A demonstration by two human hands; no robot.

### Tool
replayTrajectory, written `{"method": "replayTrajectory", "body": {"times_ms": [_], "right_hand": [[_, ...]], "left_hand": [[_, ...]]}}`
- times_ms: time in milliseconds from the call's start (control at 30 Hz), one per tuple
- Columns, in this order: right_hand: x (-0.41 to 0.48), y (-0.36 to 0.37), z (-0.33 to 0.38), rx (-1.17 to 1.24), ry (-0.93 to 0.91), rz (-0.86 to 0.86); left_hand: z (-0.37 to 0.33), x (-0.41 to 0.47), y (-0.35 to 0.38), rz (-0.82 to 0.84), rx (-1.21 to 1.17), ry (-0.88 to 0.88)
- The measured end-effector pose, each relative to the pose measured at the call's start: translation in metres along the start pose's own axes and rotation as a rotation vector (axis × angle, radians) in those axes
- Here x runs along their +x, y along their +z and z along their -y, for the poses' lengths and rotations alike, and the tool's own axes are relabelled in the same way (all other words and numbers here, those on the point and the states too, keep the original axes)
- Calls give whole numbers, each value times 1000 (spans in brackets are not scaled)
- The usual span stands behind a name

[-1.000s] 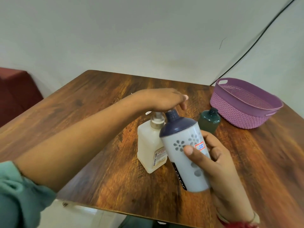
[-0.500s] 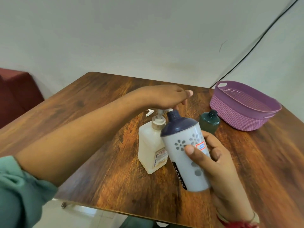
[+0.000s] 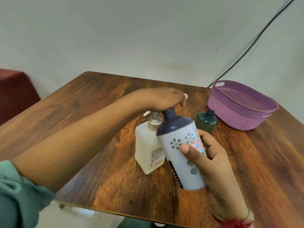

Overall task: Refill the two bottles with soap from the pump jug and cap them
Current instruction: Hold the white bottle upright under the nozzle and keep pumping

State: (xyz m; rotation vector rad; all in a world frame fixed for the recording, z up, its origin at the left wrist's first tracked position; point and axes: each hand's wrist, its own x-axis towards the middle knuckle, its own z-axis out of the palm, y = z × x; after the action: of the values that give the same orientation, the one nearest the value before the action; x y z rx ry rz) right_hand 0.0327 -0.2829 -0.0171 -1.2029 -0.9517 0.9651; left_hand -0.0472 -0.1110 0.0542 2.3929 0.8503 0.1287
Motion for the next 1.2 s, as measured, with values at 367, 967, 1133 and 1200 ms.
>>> {"method": "replayTrajectory", "body": {"times_ms": [367, 967, 1133, 1200], "right_hand": [[2, 3, -1, 13, -8, 0], [-3, 3, -4, -8, -7, -2], [-4, 3, -3, 3, -27, -10], [-6, 3, -3, 2, -30, -9]], "left_hand": [[-2, 1, -5, 93, -78, 21], [12, 3, 10, 49, -110, -26], [0, -1, 1, -26, -89, 11], [2, -2, -1, -53, -75, 19]]}}
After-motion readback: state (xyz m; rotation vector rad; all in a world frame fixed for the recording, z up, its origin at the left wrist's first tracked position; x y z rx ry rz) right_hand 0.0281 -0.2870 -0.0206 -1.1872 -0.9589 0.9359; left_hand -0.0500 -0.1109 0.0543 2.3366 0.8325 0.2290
